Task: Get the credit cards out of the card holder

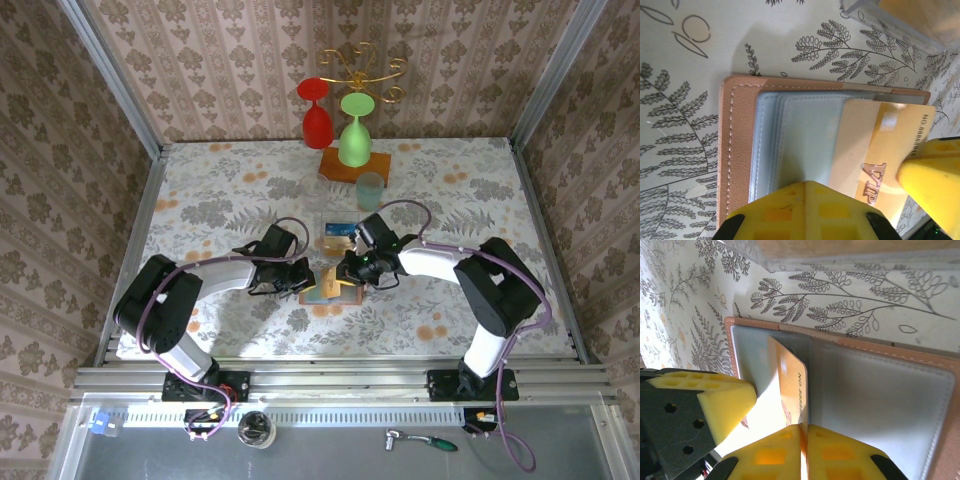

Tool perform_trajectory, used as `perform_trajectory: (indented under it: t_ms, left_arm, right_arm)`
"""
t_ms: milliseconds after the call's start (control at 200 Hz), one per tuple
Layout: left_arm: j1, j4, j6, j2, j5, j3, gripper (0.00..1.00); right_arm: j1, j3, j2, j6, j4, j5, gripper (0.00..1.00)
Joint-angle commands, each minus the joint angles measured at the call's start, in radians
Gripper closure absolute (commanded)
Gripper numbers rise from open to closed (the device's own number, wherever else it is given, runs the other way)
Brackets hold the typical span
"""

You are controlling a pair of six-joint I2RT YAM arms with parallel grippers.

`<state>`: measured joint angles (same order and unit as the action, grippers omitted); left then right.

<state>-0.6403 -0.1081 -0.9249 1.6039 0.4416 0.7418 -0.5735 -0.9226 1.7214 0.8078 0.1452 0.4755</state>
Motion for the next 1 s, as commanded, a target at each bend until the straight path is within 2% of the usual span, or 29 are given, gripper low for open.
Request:
perform_trajectory:
  t_ms: [0,535,790,995]
  left_arm:
    - [-0.002,-0.05,0.02,0.019,-0.017,0.002,1.0]
    - [-0.002,-0.032,0.006,-0.005,0.014,0.046,1.0]
    - [0.007,-0.036,0.008,-0.037,0.016,0.054,1.0]
    - [0.026,-0.038,0.003,-0.082,0.01,0.032,1.0]
  right_arm:
    - [0.009,0.002,-0.041,-0.034,0.08,-0.046,0.89]
    - [0.013,-0.094,-0.089,-0.136,0.237,-0.096,0.91]
    - [0.018,-0.184,-0.074,-0.311,0.372,-0.131,0.95]
    - [0.018,-0.286,-0.04,-0.569,0.517,-0.145,0.97]
